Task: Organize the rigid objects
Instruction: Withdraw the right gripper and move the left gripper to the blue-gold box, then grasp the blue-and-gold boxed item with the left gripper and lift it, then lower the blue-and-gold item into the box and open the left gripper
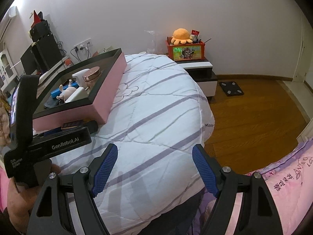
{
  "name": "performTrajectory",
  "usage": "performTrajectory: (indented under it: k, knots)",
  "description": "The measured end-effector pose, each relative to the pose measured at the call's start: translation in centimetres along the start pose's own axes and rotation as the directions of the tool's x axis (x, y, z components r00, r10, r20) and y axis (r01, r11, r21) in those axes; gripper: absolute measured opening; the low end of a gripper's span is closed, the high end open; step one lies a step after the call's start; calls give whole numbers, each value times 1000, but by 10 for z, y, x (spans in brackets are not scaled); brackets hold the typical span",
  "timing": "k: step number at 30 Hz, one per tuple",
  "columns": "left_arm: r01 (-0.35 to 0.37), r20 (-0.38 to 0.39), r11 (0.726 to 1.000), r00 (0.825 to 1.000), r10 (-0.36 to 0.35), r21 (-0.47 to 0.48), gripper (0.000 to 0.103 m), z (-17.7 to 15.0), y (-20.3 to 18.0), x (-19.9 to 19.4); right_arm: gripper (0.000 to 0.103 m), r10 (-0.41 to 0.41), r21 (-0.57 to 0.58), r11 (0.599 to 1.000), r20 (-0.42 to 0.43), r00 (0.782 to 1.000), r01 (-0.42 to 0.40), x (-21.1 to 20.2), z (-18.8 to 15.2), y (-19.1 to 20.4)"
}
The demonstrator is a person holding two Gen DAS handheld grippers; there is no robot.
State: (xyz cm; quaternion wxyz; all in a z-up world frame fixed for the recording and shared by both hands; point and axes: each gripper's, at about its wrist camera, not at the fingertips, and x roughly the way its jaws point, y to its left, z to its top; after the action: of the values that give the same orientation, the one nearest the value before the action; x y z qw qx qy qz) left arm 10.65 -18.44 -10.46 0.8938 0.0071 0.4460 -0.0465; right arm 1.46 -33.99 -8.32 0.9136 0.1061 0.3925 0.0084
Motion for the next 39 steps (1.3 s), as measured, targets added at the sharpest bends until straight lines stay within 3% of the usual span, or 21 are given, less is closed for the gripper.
performTrajectory:
  k: [2, 5, 14, 25, 32, 39]
  knots:
    - [3, 0, 1000, 1000, -3, -5, 99, 0, 3, -2, 80, 5, 6, 1000, -2, 1000, -5, 2, 0, -2]
    - [-14, 1, 1000, 1000, 14, 18, 84, -3, 4, -6, 80, 8, 8, 1000, -4, 1000, -8, 3, 0, -1]
    - [74, -1, 996, 997, -74, 49, 83, -11, 21, -14, 80, 10, -18, 1000, 1, 1000, -10, 0, 3, 18]
    - [88, 57, 994, 994, -91, 58, 83, -10, 65, -54, 80, 26, -95, 995, 8, 1000, -25, 0, 16, 61]
    - [62, 162, 997, 984, -69, 51, 83, 19, 102, -83, 80, 49, -167, 985, 25, 998, -44, 5, 36, 99]
    - [19, 176, 999, 984, -26, 41, 83, 68, 140, -63, 80, 76, -237, 969, 45, 996, -63, 20, 63, 140]
